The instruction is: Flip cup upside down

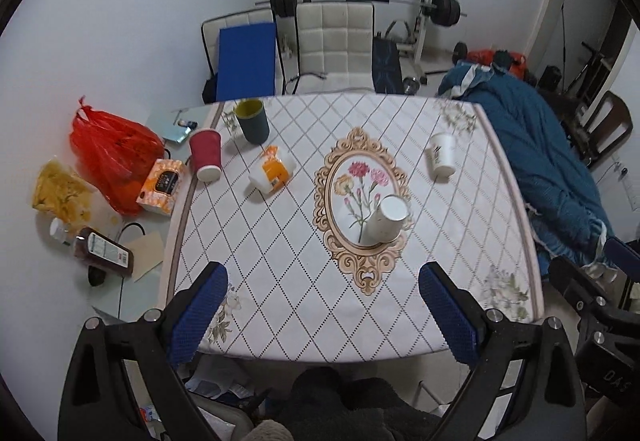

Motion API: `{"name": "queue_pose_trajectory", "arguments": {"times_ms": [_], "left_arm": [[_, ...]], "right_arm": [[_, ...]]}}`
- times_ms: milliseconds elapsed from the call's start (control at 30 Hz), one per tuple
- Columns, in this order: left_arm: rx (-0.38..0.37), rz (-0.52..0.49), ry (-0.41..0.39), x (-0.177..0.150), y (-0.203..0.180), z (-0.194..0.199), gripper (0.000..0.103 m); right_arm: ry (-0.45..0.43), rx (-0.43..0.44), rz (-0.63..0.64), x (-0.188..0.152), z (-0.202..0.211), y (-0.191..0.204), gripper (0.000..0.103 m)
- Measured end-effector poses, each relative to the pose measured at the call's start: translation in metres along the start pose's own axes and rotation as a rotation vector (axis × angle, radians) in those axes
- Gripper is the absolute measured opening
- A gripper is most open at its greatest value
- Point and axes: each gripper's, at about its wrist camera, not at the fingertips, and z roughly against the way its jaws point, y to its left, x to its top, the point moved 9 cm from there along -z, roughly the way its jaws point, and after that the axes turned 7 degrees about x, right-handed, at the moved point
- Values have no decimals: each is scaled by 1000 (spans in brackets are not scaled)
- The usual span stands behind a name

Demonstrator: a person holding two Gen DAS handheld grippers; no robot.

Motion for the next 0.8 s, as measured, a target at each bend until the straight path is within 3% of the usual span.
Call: {"name": "queue_pose_trajectory", "arguments": {"times_ms": [167, 400, 800], "left_arm": [[4, -3, -36, -3, 0, 37, 98], [1, 7, -69, -10, 2, 65, 98], [3, 23, -83, -18, 9, 78, 98]], "right_arm": [[-62, -1, 9, 1, 55, 3, 98], [-110, 0, 14, 1, 98, 3, 99], [-110, 19, 11, -5, 113, 4, 99]]}}
